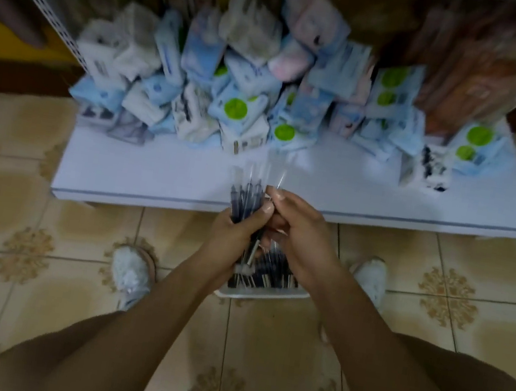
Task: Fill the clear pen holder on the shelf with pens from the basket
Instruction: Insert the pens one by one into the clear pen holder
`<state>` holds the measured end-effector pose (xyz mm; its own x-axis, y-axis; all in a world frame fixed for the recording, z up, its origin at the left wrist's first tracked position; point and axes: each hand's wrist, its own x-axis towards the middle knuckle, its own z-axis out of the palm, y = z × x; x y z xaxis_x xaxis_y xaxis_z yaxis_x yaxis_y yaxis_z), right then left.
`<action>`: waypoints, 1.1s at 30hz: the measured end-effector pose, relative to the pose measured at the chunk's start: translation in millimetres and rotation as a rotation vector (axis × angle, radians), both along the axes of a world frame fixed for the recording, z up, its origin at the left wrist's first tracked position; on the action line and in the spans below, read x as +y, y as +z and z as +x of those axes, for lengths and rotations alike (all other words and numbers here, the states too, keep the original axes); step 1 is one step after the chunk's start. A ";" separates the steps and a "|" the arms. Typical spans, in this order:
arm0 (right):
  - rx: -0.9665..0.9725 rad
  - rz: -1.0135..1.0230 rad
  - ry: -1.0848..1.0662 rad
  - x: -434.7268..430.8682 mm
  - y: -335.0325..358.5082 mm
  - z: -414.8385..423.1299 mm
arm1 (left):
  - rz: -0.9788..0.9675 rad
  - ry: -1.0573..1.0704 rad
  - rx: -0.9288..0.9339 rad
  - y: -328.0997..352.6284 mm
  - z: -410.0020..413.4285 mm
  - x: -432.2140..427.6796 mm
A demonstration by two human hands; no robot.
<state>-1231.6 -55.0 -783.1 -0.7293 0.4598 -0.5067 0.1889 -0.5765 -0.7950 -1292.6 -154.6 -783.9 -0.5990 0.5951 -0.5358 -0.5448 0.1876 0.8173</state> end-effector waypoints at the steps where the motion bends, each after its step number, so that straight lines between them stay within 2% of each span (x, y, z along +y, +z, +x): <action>1: 0.018 0.022 -0.007 1.5 15.6 -2.4 | 0.022 0.012 0.017 15.1 -1.3 2.1; 7: 0.127 0.112 -0.017 14.8 66.4 -20.3 | 0.076 -0.014 0.212 65.8 -20.6 19.0; 15: 0.157 0.316 0.060 33.9 117.2 -21.6 | 0.105 -0.041 0.459 108.7 -25.3 27.8; 23: 0.340 0.636 0.138 24.0 212.4 3.1 | 0.262 -0.149 0.672 214.7 -13.7 7.4; 28: 0.495 0.741 0.154 31.2 266.4 -4.5 | 0.360 -0.069 0.800 266.3 -18.2 10.5; 33: 0.515 0.801 0.088 48.8 317.1 -33.2 | 0.409 0.038 0.849 307.6 -43.0 31.1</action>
